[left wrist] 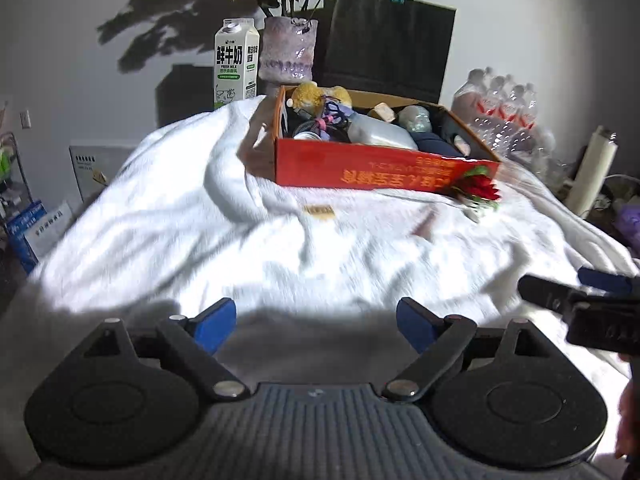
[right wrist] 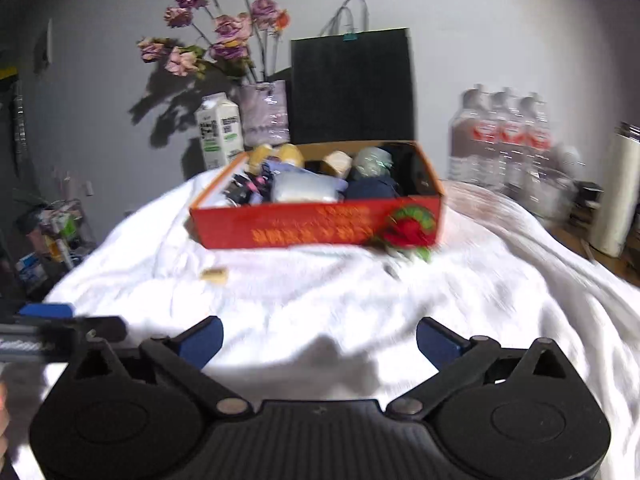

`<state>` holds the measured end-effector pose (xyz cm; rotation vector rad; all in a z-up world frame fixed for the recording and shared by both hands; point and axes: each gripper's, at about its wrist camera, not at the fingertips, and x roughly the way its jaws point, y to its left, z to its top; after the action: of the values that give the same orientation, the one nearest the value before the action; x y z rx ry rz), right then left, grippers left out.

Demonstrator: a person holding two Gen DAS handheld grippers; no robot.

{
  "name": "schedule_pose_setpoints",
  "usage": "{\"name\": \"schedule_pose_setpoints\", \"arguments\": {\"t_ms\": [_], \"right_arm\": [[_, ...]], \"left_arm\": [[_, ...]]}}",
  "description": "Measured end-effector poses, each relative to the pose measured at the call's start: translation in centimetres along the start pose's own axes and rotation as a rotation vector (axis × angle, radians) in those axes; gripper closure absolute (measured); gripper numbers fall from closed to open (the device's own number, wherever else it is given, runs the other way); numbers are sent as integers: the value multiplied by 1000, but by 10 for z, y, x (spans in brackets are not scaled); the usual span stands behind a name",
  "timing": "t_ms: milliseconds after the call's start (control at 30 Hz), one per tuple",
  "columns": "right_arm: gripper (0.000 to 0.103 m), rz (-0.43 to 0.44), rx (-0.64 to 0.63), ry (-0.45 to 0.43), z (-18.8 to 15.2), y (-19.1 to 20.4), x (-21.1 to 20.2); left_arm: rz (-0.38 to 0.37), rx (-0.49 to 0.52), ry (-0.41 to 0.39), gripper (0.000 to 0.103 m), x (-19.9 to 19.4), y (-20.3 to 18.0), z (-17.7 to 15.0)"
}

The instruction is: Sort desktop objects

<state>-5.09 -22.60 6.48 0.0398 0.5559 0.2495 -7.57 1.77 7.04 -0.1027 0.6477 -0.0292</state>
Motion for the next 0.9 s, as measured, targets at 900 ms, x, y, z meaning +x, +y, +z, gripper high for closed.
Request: {"name": "schedule_pose_setpoints", "arguments": {"t_ms": [900], "right_arm": [[0, 18, 30, 12, -62, -9, -8]], "left_arm": [[64, 56, -44, 10, 25, -17, -51]]}}
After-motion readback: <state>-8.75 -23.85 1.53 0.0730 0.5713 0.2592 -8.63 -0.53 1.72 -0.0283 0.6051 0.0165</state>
